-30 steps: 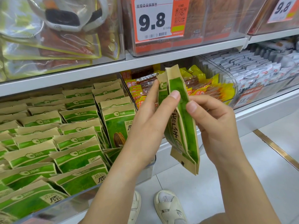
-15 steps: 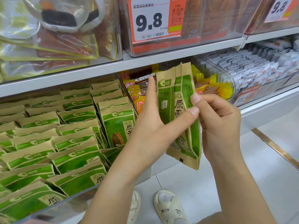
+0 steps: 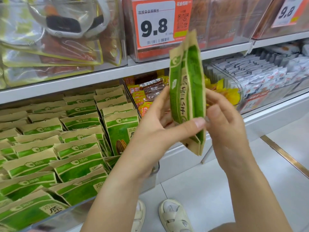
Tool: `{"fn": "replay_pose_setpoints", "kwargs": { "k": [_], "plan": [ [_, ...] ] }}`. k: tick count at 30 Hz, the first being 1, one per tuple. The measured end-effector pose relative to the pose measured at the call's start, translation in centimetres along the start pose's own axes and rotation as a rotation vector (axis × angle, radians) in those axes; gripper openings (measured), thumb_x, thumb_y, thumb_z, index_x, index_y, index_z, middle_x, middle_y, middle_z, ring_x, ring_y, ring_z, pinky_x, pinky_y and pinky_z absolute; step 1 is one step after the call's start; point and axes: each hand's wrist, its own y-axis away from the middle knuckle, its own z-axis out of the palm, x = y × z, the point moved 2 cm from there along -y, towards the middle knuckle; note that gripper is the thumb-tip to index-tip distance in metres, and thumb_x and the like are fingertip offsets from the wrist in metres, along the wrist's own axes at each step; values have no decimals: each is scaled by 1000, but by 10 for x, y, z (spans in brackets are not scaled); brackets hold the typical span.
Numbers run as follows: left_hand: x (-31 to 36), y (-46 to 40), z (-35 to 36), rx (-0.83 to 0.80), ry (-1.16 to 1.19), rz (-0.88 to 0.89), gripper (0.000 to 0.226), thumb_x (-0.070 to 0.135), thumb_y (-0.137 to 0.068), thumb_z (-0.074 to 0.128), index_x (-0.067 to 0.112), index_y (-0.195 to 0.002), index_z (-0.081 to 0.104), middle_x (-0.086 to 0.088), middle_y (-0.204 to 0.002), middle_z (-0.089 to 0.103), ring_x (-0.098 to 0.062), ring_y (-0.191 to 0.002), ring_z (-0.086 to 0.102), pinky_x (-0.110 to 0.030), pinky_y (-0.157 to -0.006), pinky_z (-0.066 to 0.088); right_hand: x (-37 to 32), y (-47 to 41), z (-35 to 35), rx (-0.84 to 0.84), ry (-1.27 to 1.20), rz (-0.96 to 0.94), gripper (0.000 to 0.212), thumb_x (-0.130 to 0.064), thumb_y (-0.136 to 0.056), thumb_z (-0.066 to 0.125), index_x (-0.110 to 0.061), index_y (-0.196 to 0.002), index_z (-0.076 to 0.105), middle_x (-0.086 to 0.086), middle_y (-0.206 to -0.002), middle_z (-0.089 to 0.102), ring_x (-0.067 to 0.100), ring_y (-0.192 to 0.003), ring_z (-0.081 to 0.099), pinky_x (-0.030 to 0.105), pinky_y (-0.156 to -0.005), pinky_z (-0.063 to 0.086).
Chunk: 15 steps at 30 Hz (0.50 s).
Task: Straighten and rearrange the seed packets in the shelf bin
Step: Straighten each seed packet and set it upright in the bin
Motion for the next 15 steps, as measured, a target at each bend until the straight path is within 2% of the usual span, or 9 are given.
{"fn": "replay_pose_setpoints", "kwargs": {
  "k": [2,3,5,8,11,13,15],
  "plan": [
    [1,0,-7,28,66,17,80,15,-69,80,30,-140,46,14,-128,65,-7,-118,61,-26,-96,52,3,0,3,-134,-2,85,90,-69,-58,76,-22,-131,52,3,-130,62,18,-118,60,31,-89,52],
    [3,-1,-9,31,107,17,81,14,-70,80,27,-142,45,11,-130,64,-8,-119,61,-27,-96,52,4,1,5,-180,-18,114,91,-66,-56,79,-24,-132,51,4,-131,61,18,-119,60,30,-89,52],
    [3,-2,-11,30,199,1,76,10,-73,72,18,-143,45,3,-128,65,-12,-114,64,-28,-92,53,4,3,8,-237,-49,132,81,-58,-59,81,-29,-129,54,2,-129,63,18,-116,62,28,-86,53],
    [3,-2,-13,11,267,-15,68,7,-76,65,13,-141,48,2,-115,67,-14,-104,67,-29,-90,54,4,3,11,-263,-78,128,70,-51,-64,80,-31,-126,57,-2,-127,64,17,-113,63,26,-83,53],
    [5,-1,-16,-16,317,-28,69,5,-76,64,11,-143,47,-1,-118,65,-16,-105,66,-29,-89,54,4,3,11,-260,-89,125,66,-38,-67,82,-27,-127,57,-3,-125,65,14,-110,65,24,-83,53],
    [6,0,-18,-27,336,-38,69,6,-77,64,9,-143,45,-5,-121,63,-19,-108,65,-30,-90,54,4,2,12,-252,-86,126,57,-27,-72,73,-24,-127,57,-4,-123,66,13,-110,65,24,-84,52],
    [7,0,-20,-35,355,-45,65,6,-78,62,6,-142,47,-7,-121,63,-20,-108,65,-29,-87,54,4,3,12,-243,-83,128,50,-27,-75,66,-23,-125,59,-3,-122,67,13,-111,64,26,-83,53]
  ]
}}
